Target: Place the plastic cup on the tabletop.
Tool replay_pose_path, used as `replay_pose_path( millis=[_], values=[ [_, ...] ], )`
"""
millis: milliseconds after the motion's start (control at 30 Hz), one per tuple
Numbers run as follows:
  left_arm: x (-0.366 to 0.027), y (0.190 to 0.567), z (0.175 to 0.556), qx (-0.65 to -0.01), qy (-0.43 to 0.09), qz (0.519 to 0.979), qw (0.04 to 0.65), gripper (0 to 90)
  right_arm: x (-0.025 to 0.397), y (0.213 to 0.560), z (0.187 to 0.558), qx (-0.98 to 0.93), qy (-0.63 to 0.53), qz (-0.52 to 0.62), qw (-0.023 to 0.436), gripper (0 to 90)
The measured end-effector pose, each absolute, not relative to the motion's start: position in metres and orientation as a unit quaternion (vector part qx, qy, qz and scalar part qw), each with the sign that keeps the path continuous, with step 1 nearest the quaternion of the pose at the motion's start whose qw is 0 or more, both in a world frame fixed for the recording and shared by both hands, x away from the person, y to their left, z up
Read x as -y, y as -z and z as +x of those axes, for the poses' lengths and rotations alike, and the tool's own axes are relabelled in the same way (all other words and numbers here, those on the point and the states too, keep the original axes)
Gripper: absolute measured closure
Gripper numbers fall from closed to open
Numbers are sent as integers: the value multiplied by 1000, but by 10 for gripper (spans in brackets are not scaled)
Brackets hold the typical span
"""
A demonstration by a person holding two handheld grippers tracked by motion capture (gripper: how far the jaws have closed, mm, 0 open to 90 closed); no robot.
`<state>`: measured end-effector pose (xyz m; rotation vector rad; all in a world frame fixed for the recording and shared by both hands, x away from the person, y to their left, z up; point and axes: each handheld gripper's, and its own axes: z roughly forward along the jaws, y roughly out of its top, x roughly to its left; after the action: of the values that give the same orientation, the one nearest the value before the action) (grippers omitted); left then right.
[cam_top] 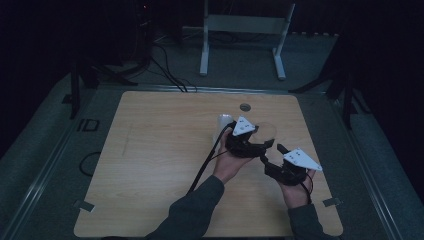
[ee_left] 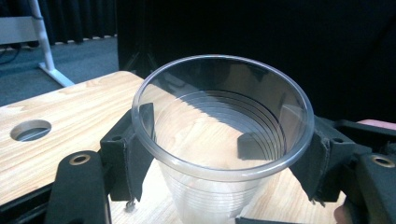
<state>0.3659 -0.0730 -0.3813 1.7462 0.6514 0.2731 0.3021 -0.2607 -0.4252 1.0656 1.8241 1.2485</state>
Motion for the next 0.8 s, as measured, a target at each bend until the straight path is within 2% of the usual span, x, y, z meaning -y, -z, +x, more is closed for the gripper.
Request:
replay_pose_path(
  millis=[800],
  values=[
    [66, 386, 365, -285, -129, 751, 582, 295, 272, 422, 302, -686, -481, 425, 343, 297]
  ],
)
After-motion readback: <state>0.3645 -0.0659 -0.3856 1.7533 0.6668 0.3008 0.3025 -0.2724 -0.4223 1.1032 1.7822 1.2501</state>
